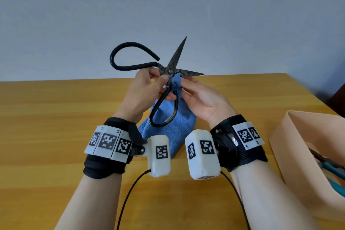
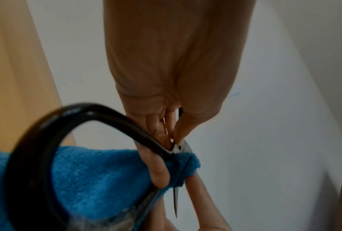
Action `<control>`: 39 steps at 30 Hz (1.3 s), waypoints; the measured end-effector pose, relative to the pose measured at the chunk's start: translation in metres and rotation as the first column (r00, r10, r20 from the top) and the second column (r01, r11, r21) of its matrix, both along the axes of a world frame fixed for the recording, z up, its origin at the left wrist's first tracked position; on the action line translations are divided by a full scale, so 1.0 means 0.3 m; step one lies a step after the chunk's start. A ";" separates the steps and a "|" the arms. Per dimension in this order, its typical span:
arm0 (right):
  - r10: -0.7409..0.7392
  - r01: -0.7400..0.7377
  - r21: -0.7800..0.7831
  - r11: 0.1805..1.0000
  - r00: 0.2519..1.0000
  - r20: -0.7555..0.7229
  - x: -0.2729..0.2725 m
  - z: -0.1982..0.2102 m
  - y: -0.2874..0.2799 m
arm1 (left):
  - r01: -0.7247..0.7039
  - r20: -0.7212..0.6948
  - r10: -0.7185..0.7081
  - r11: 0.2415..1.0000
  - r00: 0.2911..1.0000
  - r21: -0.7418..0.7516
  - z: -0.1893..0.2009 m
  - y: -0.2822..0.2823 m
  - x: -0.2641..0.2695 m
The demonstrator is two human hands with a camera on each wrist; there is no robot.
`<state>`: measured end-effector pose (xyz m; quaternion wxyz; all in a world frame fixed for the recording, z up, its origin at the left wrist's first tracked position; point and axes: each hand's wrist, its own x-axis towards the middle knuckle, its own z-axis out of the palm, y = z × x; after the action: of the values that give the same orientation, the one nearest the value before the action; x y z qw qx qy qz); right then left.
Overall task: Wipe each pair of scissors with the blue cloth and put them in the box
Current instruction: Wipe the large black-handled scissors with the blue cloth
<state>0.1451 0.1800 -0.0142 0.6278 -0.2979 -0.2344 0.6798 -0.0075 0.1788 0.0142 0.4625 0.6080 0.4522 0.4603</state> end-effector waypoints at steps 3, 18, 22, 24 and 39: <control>-0.021 0.021 0.010 1.000 1.000 -0.020 -0.005 0.001 -0.002 | 0.041 -0.015 -0.041 0.999 0.999 0.004 0.003 -0.011 0.011; -0.082 0.082 -0.004 0.997 0.997 0.003 0.006 0.005 0.003 | 0.061 -0.075 -0.059 0.998 0.995 0.023 0.002 -0.015 0.009; -0.124 0.123 -0.039 0.992 0.991 -0.045 0.006 -0.012 0.011 | 0.054 -0.052 -0.052 0.998 0.997 0.036 0.012 -0.020 0.010; -0.106 0.106 -0.006 0.994 0.994 -0.031 0.005 -0.010 0.012 | 0.043 -0.048 -0.042 0.998 0.998 0.036 0.012 -0.018 0.008; -0.165 0.165 -0.001 0.986 0.985 -0.053 0.006 -0.022 0.027 | 0.038 -0.068 -0.036 0.999 0.997 0.026 0.000 -0.008 -0.003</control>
<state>0.1468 0.1882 -0.0209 0.6886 -0.2969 -0.1933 0.6327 -0.0083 0.1765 0.0140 0.4470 0.6377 0.4500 0.4370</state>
